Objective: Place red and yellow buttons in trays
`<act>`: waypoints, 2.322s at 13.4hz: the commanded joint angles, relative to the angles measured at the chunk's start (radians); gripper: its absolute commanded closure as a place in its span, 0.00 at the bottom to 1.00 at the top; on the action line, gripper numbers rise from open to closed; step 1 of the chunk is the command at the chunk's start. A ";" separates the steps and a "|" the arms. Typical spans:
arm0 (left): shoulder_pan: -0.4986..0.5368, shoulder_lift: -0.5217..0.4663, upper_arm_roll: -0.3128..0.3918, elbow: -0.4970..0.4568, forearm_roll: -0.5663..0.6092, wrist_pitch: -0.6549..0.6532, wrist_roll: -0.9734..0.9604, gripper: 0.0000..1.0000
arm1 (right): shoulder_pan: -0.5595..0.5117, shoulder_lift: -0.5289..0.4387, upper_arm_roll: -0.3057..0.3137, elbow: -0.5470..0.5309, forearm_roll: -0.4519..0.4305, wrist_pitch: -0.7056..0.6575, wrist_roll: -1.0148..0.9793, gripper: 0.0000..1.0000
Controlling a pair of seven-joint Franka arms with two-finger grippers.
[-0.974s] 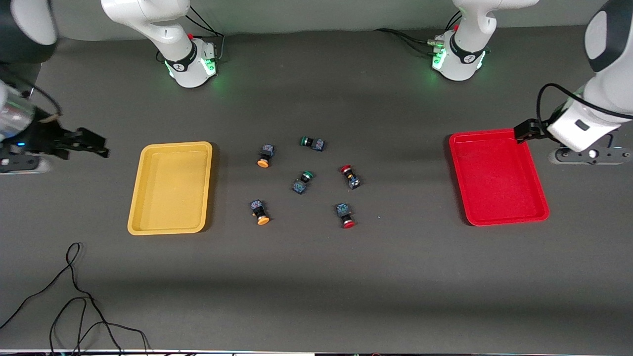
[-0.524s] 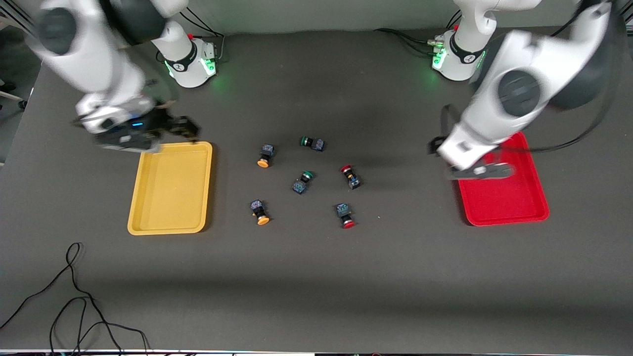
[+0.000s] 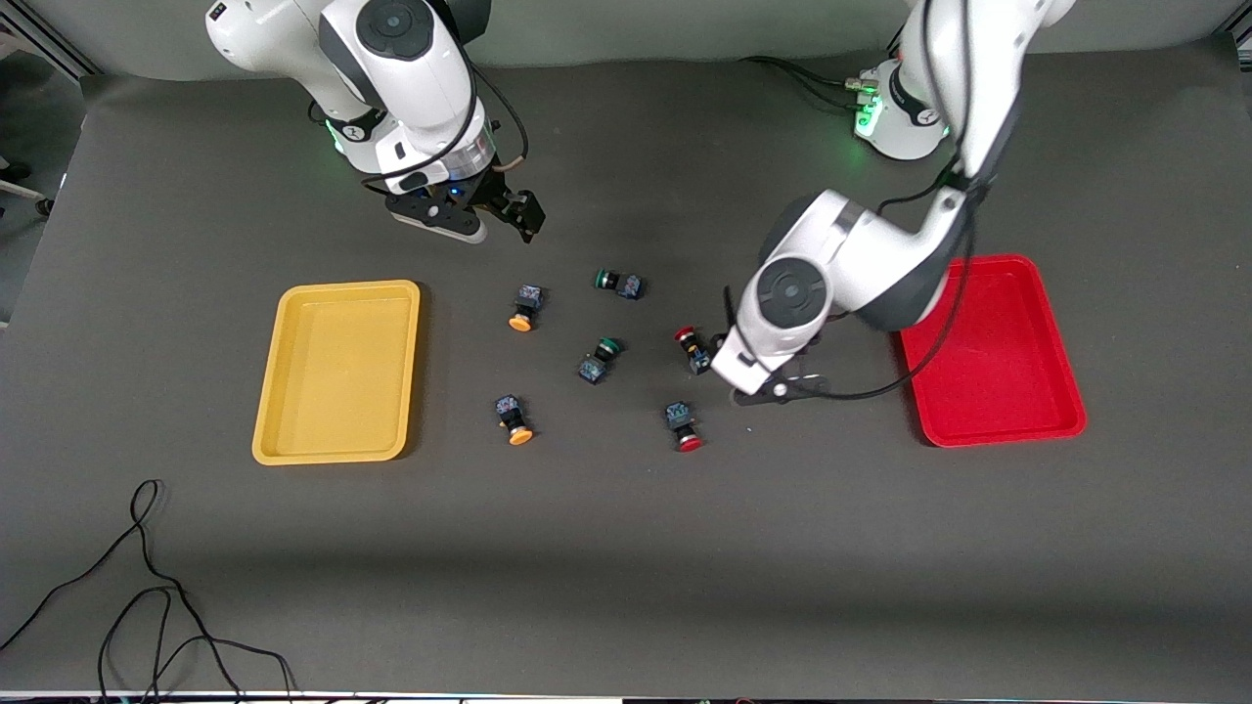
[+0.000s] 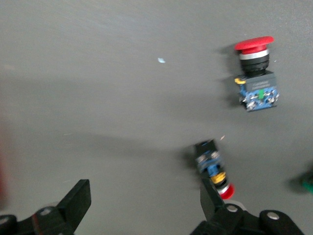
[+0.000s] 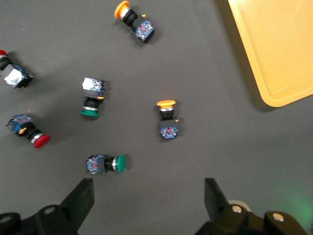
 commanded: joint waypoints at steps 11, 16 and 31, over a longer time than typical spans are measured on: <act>-0.079 0.171 -0.007 0.039 -0.109 0.198 -0.058 1.00 | 0.026 0.455 -0.011 -0.226 -0.007 0.736 0.003 0.00; -0.004 0.052 -0.001 0.045 -0.094 0.008 -0.021 1.00 | 0.017 0.468 -0.016 -0.224 -0.012 0.736 -0.095 0.71; 0.630 -0.342 0.003 -0.631 0.061 0.208 0.688 1.00 | 0.015 0.192 -0.350 0.067 0.002 0.029 -0.806 0.93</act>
